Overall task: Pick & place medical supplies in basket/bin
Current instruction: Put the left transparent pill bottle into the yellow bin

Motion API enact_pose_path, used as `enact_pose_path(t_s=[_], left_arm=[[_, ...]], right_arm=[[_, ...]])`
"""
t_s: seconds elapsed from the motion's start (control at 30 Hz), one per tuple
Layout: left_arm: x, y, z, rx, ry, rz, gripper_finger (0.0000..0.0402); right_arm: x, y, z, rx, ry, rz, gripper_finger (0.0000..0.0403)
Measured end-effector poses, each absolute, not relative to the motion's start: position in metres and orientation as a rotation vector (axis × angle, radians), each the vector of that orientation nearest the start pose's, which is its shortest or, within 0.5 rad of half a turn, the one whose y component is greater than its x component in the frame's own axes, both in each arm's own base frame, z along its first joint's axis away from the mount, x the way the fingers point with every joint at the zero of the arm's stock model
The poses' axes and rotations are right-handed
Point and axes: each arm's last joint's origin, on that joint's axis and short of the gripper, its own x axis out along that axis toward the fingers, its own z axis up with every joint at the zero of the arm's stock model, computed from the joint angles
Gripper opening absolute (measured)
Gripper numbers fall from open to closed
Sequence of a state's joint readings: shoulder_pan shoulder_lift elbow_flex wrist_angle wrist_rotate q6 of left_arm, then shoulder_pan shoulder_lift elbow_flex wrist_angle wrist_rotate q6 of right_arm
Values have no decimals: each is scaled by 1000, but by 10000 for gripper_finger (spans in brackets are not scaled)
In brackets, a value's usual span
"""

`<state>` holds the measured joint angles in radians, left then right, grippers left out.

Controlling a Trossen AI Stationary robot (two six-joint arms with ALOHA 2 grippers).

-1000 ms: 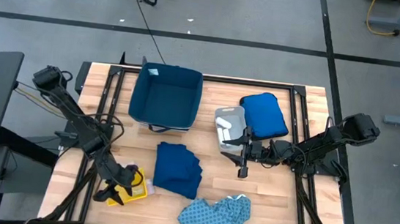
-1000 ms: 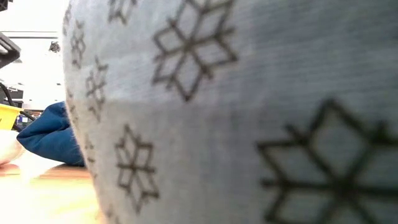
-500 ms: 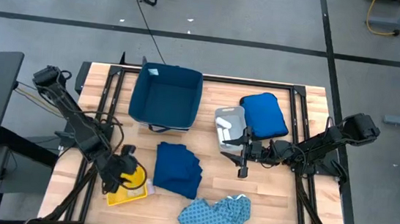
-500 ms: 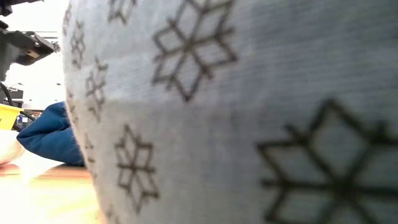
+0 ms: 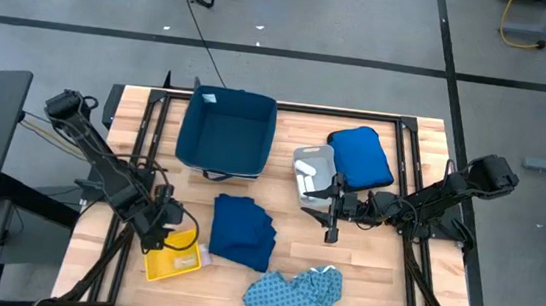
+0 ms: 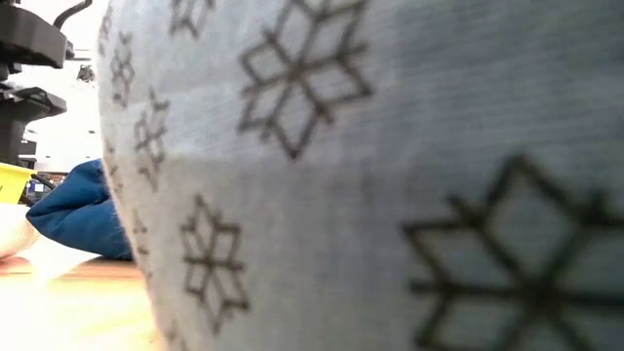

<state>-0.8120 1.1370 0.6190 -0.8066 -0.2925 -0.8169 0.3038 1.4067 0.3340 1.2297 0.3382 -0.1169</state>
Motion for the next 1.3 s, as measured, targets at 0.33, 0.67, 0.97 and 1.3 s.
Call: enact_pose_path(t_s=[0.33, 0.67, 0.97, 1.3], left_arm=[[132, -130, 174, -96, 1132, -89, 224], [138, -134, 178, -90, 1049, -123, 224], [130, -124, 172, -95, 1128, 28, 224], [135, -130, 151, -48, 1224, 97, 227]], right_arm=[[232, 63, 192, -71, -146, -44, 188], [232, 63, 192, -71, -146, -44, 188], [232, 63, 192, -71, -146, -44, 188], [232, 63, 192, -71, -146, -44, 188]])
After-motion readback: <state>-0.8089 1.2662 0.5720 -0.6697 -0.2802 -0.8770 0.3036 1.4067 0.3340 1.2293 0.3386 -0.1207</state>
